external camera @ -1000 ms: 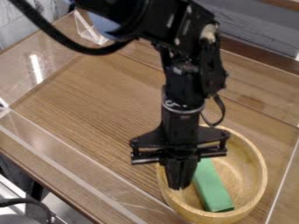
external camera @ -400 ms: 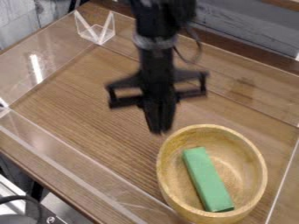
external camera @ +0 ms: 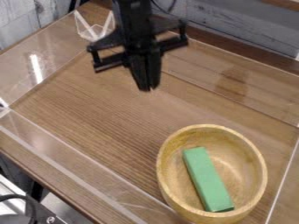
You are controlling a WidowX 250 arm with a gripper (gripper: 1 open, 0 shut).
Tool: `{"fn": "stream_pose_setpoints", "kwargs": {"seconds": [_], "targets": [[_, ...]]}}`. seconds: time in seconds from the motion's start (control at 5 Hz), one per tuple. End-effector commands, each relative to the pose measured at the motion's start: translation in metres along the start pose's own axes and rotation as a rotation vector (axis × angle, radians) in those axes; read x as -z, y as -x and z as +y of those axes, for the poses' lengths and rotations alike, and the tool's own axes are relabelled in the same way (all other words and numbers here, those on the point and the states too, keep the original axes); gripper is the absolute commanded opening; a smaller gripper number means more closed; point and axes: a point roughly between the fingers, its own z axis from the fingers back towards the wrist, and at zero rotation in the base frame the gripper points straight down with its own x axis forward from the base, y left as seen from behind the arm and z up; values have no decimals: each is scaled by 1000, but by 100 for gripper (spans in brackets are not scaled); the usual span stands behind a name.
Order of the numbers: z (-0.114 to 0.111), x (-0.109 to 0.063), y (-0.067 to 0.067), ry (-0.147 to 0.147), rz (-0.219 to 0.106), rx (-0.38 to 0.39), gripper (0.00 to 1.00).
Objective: Remove the green block from inside the brown bowl and put it on the table
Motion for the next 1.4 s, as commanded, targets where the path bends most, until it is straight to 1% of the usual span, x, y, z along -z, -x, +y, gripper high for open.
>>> {"fn": "stream_pose_setpoints", "kwargs": {"seconds": [0.0,0.2,0.4,0.8,1.0,1.2], "targets": [[1,-12,-23,68,-56,-124,100],[2,-6,-35,78,-62,-195,100],[0,2,-42,85,-61,-227,100],[-9,23,-31,104,-60,-265,100],[-12,29,-28,113,-59,-279,100],[-16,36,-5,101,-51,-245,100]]}}
